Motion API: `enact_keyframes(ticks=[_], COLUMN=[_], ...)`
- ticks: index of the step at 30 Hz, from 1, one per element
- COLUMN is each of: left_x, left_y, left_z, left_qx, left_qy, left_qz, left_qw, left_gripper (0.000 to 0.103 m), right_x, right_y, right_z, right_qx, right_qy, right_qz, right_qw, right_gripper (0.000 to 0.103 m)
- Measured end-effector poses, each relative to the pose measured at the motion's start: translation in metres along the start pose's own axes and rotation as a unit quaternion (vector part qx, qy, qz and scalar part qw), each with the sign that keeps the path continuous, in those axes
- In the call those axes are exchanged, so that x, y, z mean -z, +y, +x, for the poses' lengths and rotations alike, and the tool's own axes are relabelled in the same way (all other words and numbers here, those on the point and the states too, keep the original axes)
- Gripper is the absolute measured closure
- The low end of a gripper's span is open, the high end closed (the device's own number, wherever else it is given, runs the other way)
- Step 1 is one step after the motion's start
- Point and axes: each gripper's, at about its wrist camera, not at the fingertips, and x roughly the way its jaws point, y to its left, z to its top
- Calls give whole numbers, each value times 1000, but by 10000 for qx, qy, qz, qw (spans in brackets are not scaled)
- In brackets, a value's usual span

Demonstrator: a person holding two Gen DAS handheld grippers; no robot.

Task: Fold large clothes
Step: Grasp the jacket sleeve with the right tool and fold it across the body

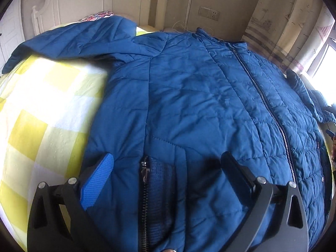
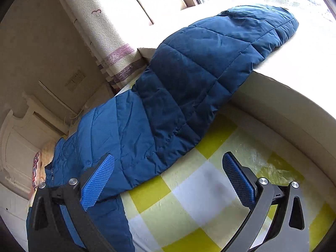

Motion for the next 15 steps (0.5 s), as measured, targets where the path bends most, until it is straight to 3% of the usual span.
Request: enact_keyframes(ticks=[2, 3, 4, 6, 7, 11, 15], left_x=[-1, -1, -1, 0, -1, -1, -1], left_y=[-2, -2, -2, -1, -1, -3, -3], left_z=[1, 1, 0, 0, 0, 0, 0], left_qx=[0, -1, -2, -5, -11, -57, -69], left_qy=[16, 14, 13, 13, 15, 24, 18], left_qz=[-4, -3, -2, 1, 4, 37, 44], left_qw=[10000, 10000, 10000, 10000, 10000, 10000, 10000], left_gripper=[2, 2, 2, 2, 2, 2, 2], right_x=[-9, -12, -15, -16, -13, 18, 87], right_y=[-1, -2, -1, 18, 38, 139, 231], right_z=[11, 14, 16, 5, -7, -55, -70], right_qx=[133, 76, -10, -46, -188, -1049, -1640], right_qy=[-18, -30, -17, -286, -545, -1061, -896], right_qz=[84, 183, 255, -2, -339, -1921, -3290], right_qw=[9999, 9998, 9997, 9996, 9978, 9700, 9256], right_gripper=[4, 15, 43, 76, 82, 84, 85])
